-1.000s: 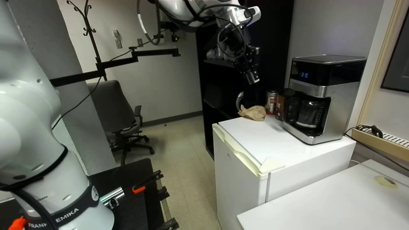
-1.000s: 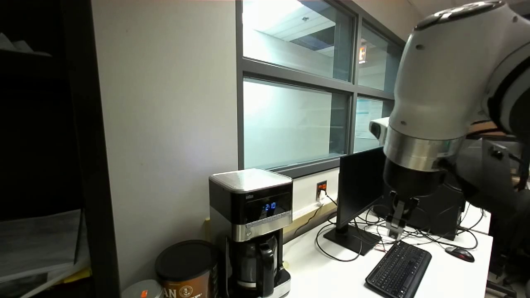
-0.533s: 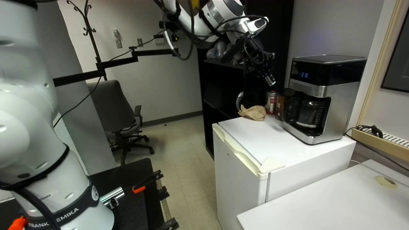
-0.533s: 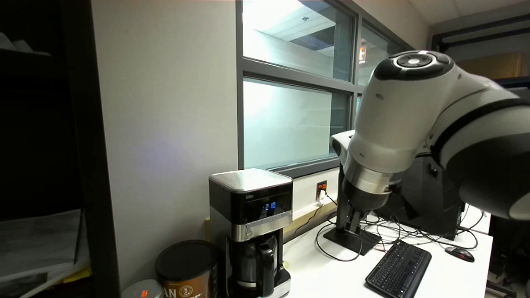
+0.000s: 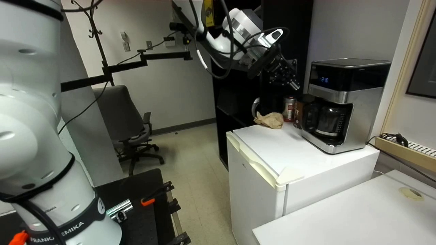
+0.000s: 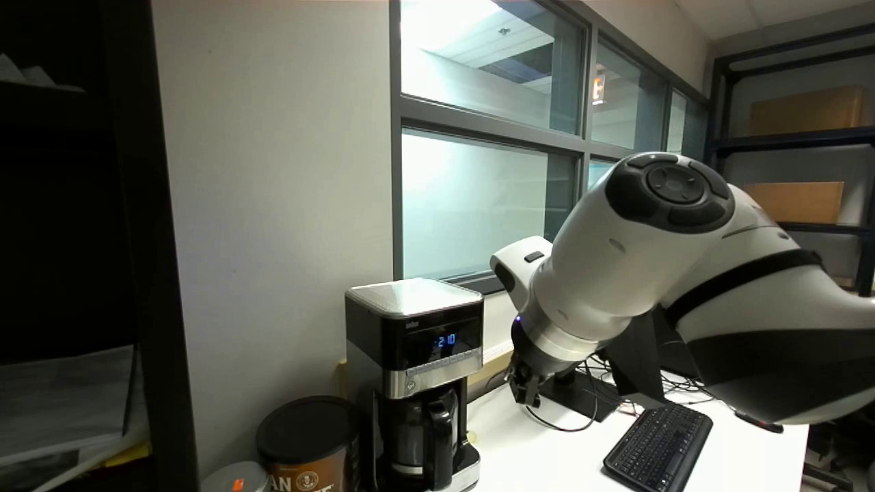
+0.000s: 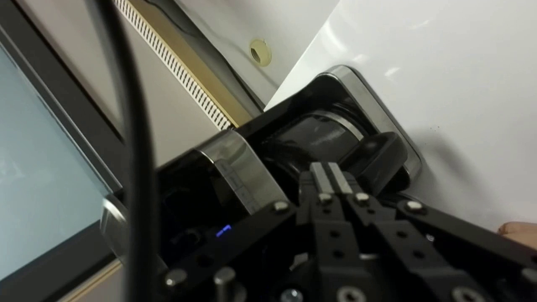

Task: Turn on the coffee maker

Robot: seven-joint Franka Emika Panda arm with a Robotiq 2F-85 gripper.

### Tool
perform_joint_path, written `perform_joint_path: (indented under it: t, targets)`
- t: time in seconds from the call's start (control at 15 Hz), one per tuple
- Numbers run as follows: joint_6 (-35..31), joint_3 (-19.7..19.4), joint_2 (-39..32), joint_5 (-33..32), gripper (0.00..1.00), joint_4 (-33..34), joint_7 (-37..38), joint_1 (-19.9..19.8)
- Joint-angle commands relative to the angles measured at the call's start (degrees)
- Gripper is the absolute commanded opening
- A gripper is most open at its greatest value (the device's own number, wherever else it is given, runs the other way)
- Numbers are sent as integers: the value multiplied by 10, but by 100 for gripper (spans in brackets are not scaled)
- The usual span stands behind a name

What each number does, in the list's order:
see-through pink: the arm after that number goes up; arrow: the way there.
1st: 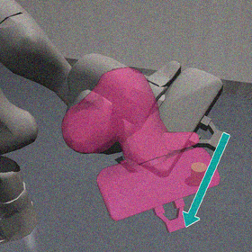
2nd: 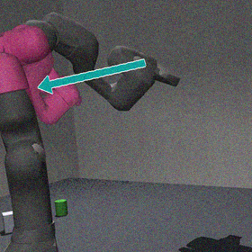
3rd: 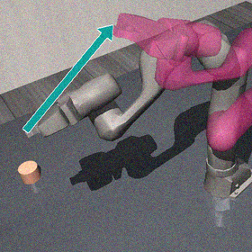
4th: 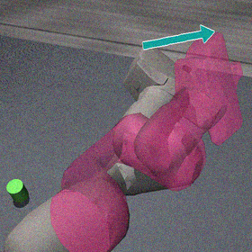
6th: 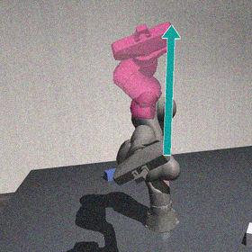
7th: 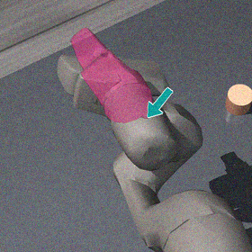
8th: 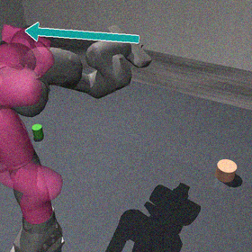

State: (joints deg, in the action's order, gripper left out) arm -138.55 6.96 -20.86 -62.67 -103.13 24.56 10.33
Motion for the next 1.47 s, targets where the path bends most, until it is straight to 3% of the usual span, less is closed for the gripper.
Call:
perform_joint_path:
  t: [0.0,0.47,1.4]
  targets:
    - [-47,-14,-38,-41,0,37,-28,9]
    - [-89,-22,-91,-65,0,88,-73,10]
    - [-105,-35,-180,-58,0,201,-129,24]
